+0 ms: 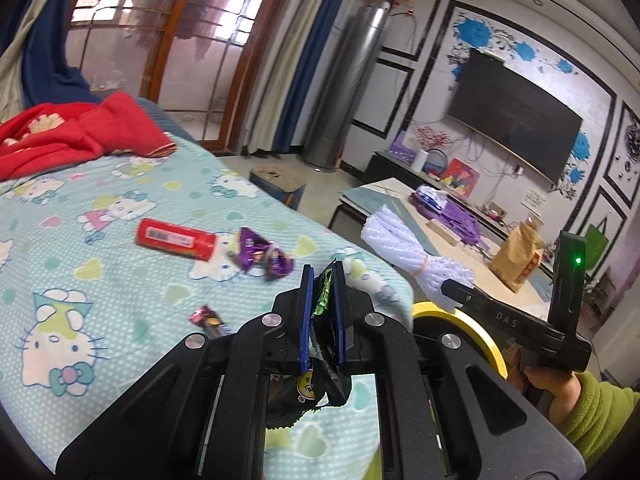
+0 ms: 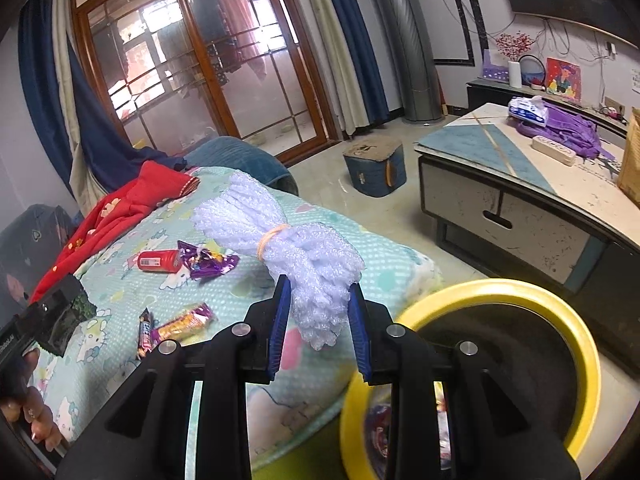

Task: Collect trash
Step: 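Carry the green packet and lavender mesh bundle over the yellow bin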

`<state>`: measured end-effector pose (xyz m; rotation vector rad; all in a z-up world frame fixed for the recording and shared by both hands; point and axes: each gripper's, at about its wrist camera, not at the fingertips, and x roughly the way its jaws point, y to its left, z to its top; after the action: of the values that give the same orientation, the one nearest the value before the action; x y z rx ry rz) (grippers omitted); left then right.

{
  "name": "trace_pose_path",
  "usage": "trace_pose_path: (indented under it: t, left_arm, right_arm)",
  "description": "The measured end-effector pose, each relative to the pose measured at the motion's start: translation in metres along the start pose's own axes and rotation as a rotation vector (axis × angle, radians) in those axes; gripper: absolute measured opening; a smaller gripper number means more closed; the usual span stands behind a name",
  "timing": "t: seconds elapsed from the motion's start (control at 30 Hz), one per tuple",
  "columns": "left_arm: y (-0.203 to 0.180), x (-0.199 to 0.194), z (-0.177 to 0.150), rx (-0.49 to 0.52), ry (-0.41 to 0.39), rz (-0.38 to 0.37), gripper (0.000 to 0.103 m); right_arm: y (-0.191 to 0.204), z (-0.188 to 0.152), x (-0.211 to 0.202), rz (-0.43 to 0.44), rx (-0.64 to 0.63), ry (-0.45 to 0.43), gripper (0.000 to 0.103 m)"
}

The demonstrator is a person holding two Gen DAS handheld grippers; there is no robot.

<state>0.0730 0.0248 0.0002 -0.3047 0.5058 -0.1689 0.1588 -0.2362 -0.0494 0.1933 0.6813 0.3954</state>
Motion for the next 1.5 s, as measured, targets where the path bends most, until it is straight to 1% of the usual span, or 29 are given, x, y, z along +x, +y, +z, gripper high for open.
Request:
trace_pose_path:
  t: [0.17,0.27,0.67,0.87,1.13,1.5]
  left_arm:
    - [-0.019,0.003,0.000,0.036,0.000,-0.038,0.005]
    - [-0.029,0.005,-0.001,0.058,0.003,-0.056,0.005]
    - [-0.061,0.011,-0.005,0.126,0.013,-0.109,0.005]
    - [-0.074,0.019,-0.007,0.162,0.028,-0.133,0.005]
    - [-0.095,0.030,-0.010,0.215,0.042,-0.160,0.005]
    - [-0.122,0.046,-0.017,0.281,0.066,-0.200,0.005]
  right_arm:
    - [-0.012,-0.007,-0.018,-0.031,0.005,-0.011,0.027]
    - [-0.017,-0.012,-0.026,-0.036,0.005,-0.010,0.027]
    - [-0.034,-0.021,-0.053,-0.075,-0.001,-0.032,0.027]
    - [-0.049,-0.024,-0.068,-0.107,0.019,-0.052,0.027]
    - [-0.075,-0.031,-0.084,-0.160,0.052,-0.055,0.027]
    - [-0.100,-0.042,-0.092,-0.216,0.081,-0.010,0.027]
